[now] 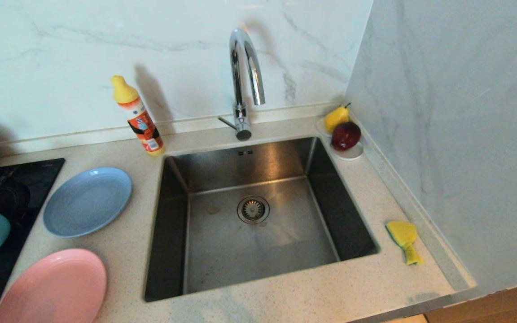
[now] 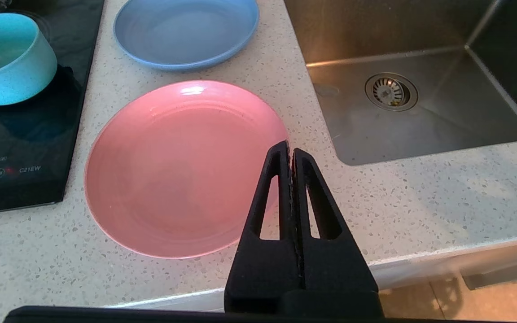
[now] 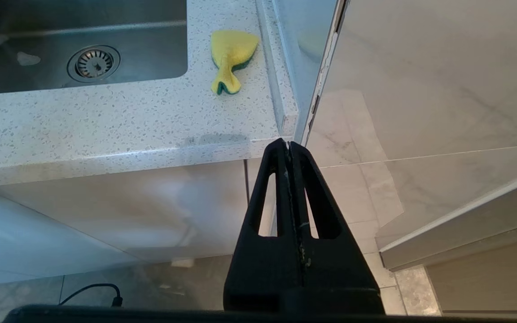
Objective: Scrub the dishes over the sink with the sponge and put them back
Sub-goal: Grab the dish soap
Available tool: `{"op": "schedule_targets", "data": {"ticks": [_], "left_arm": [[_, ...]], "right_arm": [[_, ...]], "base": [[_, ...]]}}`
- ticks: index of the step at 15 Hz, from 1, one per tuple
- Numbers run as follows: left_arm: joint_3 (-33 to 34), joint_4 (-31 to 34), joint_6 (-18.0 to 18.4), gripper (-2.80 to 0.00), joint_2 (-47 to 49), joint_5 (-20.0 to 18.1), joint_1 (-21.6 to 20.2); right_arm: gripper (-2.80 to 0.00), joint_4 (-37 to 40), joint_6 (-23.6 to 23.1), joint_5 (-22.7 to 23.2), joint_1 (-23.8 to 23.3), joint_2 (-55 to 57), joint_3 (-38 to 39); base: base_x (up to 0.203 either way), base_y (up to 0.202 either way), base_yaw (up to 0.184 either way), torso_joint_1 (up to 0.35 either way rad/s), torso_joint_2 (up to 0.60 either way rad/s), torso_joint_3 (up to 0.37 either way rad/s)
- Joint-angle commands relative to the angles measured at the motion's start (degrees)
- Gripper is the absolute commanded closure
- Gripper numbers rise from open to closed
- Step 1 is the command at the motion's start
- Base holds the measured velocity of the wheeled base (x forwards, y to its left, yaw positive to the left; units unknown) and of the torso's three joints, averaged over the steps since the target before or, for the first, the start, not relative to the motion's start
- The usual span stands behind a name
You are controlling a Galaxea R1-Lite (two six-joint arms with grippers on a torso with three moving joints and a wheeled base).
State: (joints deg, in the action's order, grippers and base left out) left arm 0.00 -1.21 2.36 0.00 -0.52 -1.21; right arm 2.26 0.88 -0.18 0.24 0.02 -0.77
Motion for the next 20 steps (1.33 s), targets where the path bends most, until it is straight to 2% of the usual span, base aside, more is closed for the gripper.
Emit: {"op": "schedule_targets", "data": {"ticks": [1, 13, 16, 18, 20], "left_arm": [[1.1, 0.0, 0.0, 0.0, 0.0, 0.0, 0.0], [1.1, 0.0, 0.4, 0.0, 0.1, 0.0, 0.0], [0.4, 1.7, 0.3, 0.0, 0.1, 0.2, 0.0], [-2.8, 4.1, 0.6, 0.0, 1.2, 0.1, 0.0], [-9.0, 4.4, 0.7, 0.0, 5.9, -0.1, 0.0]], "right_arm": [[0.0, 0.0, 0.0, 0.0, 0.0, -0.1, 0.0], [0.0, 0.0, 0.0, 0.0, 0.0, -0.1, 0.0], [0.0, 0.0, 0.0, 0.0, 0.0, -0.1, 0.0], [0.0, 0.0, 0.0, 0.0, 0.0, 0.0, 0.0], [0.0, 0.0, 0.0, 0.0, 0.0, -0.1, 0.0]], "base": [[0.0, 0.0, 0.0, 0.0, 0.0, 0.0], [0.0, 0.0, 0.0, 0.0, 0.0, 0.0], [0.0, 0.0, 0.0, 0.0, 0.0, 0.0], [0.0, 0.0, 0.0, 0.0, 0.0, 0.0], [0.0, 0.0, 0.0, 0.0, 0.0, 0.0]]}}
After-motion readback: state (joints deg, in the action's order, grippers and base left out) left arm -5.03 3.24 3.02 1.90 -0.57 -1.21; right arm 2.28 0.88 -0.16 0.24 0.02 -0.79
